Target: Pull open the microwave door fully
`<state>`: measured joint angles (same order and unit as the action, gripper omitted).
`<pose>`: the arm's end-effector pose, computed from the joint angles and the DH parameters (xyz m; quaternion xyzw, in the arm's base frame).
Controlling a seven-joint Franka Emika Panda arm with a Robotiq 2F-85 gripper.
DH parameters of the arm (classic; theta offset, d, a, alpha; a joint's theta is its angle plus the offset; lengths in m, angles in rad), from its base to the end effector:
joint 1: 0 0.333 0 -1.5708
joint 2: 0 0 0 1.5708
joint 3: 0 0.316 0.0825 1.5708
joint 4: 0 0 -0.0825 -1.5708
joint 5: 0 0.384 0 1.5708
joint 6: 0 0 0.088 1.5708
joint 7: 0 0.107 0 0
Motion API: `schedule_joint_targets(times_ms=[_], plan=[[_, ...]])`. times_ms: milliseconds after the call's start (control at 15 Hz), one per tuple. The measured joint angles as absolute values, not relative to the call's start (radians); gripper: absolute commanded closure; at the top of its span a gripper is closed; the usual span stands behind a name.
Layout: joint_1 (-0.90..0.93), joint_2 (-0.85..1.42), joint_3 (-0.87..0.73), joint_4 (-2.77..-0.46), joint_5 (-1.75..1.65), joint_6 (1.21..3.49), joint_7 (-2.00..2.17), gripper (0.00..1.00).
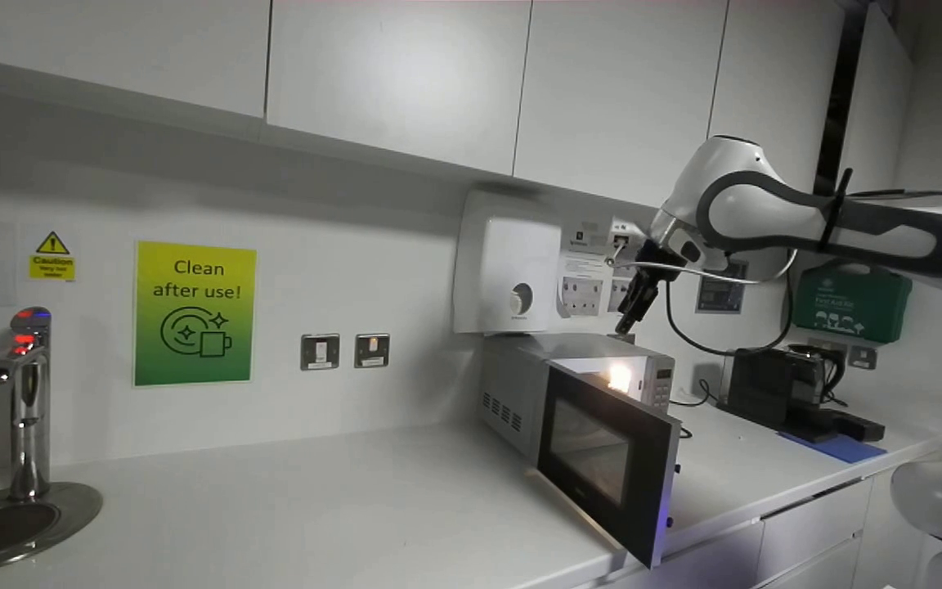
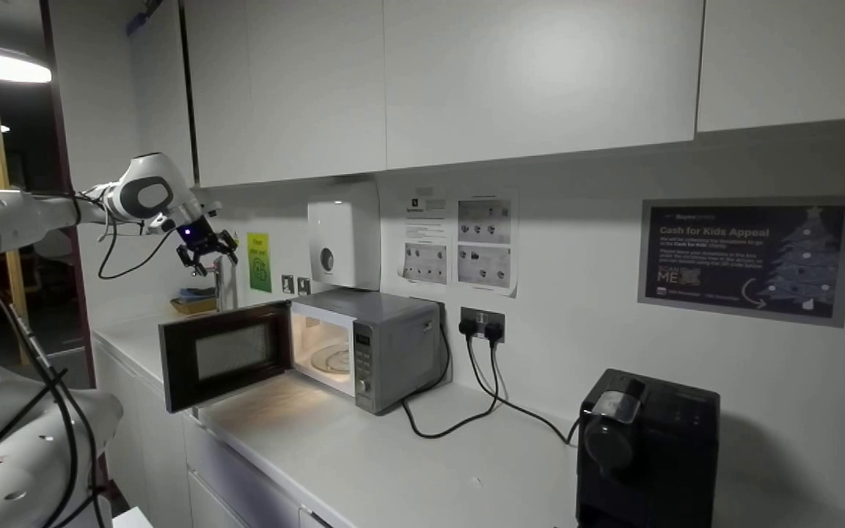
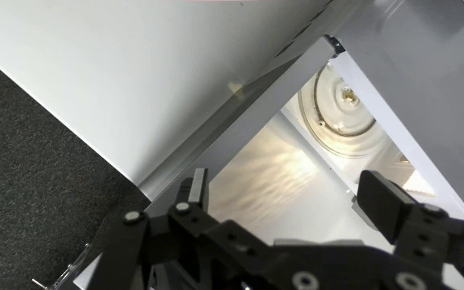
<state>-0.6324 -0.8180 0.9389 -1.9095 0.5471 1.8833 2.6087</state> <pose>0.3480 0.3345 0.6662 -0.3734 0.8938 -0.0808 0.2347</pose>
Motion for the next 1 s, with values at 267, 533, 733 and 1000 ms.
schedule_joint_targets(times_ms=[267, 533, 733, 1000], plan=[[-0.648, -0.847, 0.907, -1.919, 0.560, 1.871, 2.609, 0.00], [-0.664, -0.894, 0.875, -1.940, 0.595, 1.830, 2.609, 0.00], [-0.673, -0.940, 0.846, -1.964, 0.619, 1.794, 2.609, 0.00], [-0.698, -1.010, 0.808, -1.995, 0.654, 1.735, 2.609, 0.00]])
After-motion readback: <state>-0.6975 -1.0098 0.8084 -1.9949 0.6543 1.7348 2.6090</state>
